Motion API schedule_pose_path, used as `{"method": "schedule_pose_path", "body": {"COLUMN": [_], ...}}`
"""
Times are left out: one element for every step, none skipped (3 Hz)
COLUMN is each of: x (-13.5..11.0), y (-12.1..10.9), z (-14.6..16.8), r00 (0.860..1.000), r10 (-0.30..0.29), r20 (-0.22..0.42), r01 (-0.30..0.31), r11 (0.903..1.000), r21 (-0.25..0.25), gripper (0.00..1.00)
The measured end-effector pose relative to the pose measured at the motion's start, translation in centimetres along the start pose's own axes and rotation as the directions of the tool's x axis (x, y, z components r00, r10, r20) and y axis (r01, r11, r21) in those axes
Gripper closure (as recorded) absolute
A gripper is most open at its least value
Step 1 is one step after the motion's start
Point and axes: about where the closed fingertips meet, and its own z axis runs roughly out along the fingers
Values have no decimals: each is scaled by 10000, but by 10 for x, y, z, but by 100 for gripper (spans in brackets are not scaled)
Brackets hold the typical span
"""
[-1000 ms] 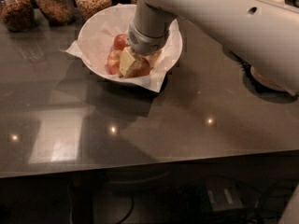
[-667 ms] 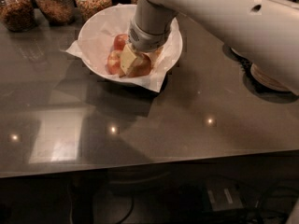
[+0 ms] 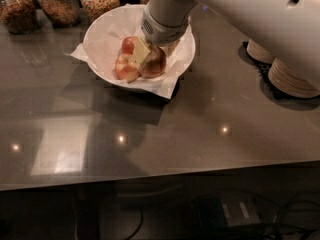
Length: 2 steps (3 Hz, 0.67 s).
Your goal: Pick apple from white bowl
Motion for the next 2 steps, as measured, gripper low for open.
{"method": "schedule_pose_path", "body": {"x": [-7, -18], "y": [-9, -16], "z": [-18, -39], "r00": [9997, 9978], "r10": [-89, -287], "r20": [243, 592], "r01": [83, 266], "r11": [9997, 9990], "r21": [228, 354], "gripper": [100, 100]}}
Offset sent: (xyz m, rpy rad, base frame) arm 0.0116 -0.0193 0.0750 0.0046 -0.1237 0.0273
